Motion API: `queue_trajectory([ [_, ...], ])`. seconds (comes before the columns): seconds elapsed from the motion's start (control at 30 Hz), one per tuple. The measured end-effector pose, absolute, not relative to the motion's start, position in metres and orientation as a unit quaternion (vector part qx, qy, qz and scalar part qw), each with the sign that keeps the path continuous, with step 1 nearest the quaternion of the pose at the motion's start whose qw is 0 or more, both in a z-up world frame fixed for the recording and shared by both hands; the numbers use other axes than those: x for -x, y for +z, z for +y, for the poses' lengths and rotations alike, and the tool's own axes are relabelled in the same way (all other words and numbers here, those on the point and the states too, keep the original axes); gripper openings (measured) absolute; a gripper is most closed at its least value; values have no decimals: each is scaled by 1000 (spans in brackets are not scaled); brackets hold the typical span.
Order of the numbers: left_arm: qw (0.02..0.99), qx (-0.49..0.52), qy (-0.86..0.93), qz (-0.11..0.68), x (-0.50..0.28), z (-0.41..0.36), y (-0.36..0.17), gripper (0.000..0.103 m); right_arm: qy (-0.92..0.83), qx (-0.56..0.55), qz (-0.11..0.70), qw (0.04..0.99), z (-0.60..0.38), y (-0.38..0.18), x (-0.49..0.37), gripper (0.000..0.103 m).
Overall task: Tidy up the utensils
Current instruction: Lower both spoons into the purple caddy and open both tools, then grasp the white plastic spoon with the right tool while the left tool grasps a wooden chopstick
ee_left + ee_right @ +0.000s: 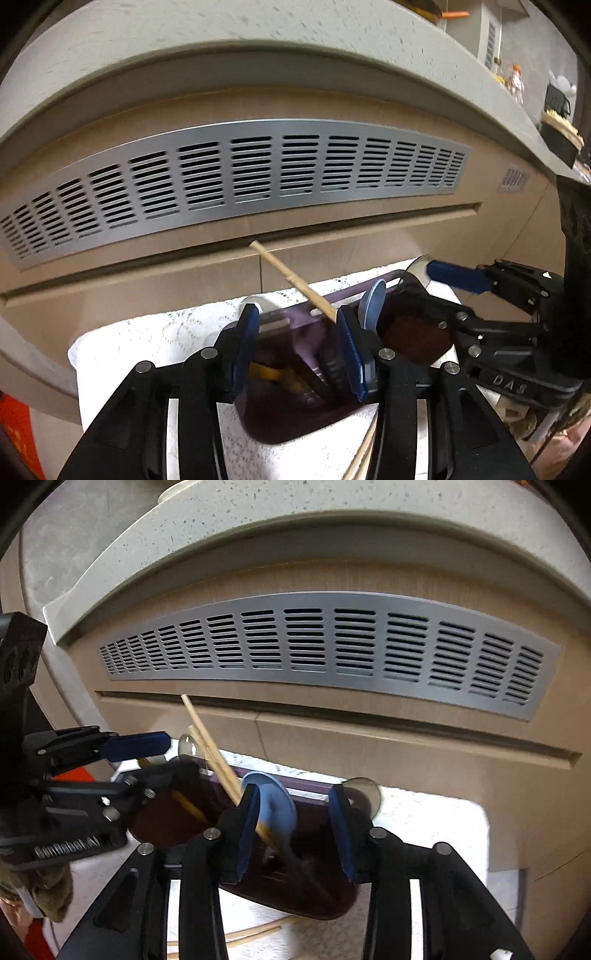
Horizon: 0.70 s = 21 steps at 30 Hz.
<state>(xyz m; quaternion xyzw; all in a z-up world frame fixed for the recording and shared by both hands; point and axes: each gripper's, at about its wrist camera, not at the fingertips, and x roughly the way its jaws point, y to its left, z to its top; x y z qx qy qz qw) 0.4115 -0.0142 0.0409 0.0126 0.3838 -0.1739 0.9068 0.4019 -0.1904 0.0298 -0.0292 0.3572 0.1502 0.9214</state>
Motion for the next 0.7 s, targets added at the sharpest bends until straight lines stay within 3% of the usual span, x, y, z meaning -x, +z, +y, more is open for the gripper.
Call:
queue_trajectory([
  [0.27,907,-34,-187,375,-346,-7,36,56,149,69,354,921,-201,32,-344,47],
  [0.7,852,-50,-226,469,-266,-26,-57,61,188,118,485,846,-211,-73,-243,49],
])
